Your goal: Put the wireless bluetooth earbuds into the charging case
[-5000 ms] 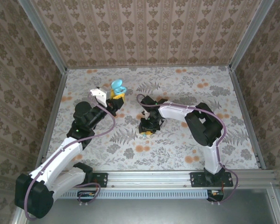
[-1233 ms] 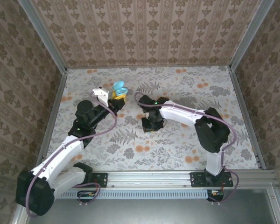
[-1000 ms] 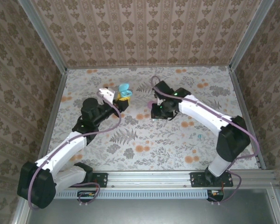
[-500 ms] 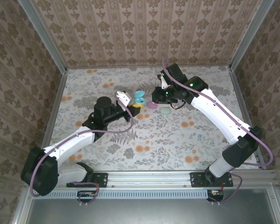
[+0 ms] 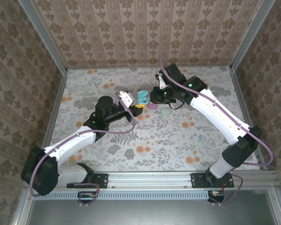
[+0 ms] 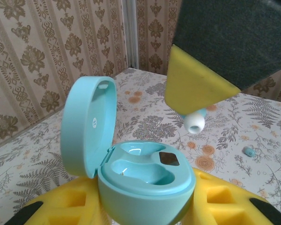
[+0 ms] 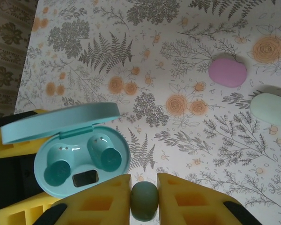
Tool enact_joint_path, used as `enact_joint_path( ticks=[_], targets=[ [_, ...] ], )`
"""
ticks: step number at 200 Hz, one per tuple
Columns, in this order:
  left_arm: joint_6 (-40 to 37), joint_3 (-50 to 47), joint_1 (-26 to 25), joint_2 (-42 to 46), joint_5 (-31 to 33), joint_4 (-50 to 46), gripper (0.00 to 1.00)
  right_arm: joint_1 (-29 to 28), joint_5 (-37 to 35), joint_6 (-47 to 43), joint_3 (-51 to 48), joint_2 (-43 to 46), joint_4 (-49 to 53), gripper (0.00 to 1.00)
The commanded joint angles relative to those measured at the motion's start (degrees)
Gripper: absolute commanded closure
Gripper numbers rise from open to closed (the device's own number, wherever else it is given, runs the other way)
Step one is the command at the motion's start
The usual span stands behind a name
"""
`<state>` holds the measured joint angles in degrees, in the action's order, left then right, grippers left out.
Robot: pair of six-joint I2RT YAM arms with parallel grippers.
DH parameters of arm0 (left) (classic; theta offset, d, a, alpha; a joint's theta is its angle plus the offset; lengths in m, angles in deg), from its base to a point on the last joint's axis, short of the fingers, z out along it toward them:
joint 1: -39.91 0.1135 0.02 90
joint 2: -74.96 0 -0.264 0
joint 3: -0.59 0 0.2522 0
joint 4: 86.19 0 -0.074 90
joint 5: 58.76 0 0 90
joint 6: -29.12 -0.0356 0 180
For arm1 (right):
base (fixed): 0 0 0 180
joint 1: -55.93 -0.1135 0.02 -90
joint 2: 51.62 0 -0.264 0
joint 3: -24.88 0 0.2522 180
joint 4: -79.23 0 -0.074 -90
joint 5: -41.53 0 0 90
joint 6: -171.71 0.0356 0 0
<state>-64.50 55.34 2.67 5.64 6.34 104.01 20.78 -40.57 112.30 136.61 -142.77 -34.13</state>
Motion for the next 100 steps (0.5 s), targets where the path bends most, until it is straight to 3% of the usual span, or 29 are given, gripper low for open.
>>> enact_joint_path(
  ticks=[1, 100],
  targets=[
    [-1.48, 2.2, -0.47, -0.47, -1.79, 1.18, 0.72, -0.43, -0.68, 0.23, 2.13, -1.6, -0.46, 0.78],
    [-1.7, 2.89, -0.74, -0.42, -1.9, 0.17, 0.72, -1.05, -3.56, -0.06, 3.98, -3.6, -0.66, 0.79]
  ],
)
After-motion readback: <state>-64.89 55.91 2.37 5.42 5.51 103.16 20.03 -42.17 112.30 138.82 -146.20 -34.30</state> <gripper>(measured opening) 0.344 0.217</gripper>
